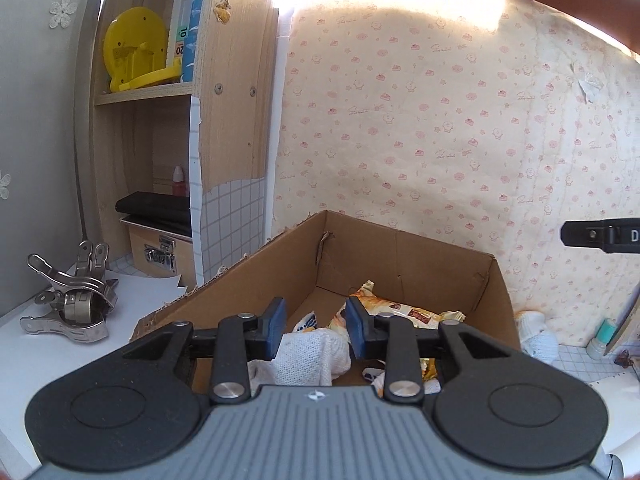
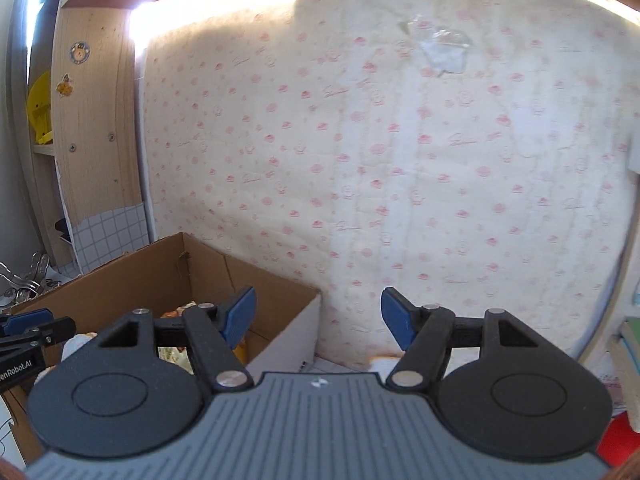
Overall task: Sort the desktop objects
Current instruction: 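Withdraw both tools from the box back toward the remaining items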
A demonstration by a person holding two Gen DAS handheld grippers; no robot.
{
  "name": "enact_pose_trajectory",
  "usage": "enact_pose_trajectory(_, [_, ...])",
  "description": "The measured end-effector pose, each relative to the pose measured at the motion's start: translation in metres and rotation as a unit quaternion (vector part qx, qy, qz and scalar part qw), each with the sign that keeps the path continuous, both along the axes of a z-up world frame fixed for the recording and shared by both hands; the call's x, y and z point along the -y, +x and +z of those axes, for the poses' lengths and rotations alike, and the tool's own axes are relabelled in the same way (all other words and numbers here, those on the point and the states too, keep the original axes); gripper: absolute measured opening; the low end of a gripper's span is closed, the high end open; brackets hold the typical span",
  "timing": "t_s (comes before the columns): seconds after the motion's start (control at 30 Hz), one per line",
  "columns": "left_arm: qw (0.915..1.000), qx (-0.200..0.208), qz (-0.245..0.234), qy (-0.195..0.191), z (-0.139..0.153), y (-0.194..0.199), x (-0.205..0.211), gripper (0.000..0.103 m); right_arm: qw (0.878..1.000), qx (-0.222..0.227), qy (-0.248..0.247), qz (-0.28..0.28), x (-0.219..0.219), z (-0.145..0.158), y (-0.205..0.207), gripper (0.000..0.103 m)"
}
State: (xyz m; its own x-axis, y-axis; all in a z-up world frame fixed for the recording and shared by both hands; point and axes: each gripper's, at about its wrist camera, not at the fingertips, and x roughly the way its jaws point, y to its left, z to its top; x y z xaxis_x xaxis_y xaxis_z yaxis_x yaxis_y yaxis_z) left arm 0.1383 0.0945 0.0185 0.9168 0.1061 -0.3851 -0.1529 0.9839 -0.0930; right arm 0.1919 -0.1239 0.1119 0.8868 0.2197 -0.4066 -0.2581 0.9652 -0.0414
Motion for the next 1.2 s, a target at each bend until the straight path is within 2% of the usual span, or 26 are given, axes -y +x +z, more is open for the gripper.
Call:
enact_pose_trajectory(0.3, [0.9988, 0.021, -0.045, 0.002, 0.011, -0.029, 0.045, 0.034, 0.998, 0.004, -0.007, -0.063, 0.09, -0.003, -0.04, 0.068])
enact_pose_trajectory(0.43, [0.9975, 0.022, -0.068, 0.001, 0.007, -0.04, 0.07, 0.039, 0.996, 0.002, -0.003, -0.091, 0.128, -0.007, -0.054, 0.068])
enact_pose_trajectory(0.8, [0.9924, 0.004, -0.123, 0.009, -0.012, -0.043, 0.141, 0.039, 0.994, -0.019, 0.017, -0.11, 0.18, -0.034, -0.072, 0.068])
enact_pose_trajectory(0.87, [0.9918, -0.002, -0.127, 0.01, -0.018, -0.041, 0.152, 0.041, 0.994, -0.022, 0.018, -0.108, 0.182, -0.039, -0.073, 0.068])
enact_pose_trajectory(1.07, [0.9926, -0.016, -0.119, 0.02, -0.034, -0.028, 0.176, 0.061, 0.995, -0.035, 0.017, -0.092, 0.182, -0.054, -0.07, 0.069])
enact_pose_trajectory(1.13, [0.9929, -0.02, -0.115, 0.022, -0.038, -0.024, 0.182, 0.066, 0.995, -0.039, 0.016, -0.085, 0.18, -0.06, -0.067, 0.077])
enact_pose_trajectory(1.2, [0.9929, -0.025, -0.113, 0.027, -0.042, -0.019, 0.188, 0.069, 0.996, -0.039, 0.016, -0.081, 0.178, -0.064, -0.065, 0.08])
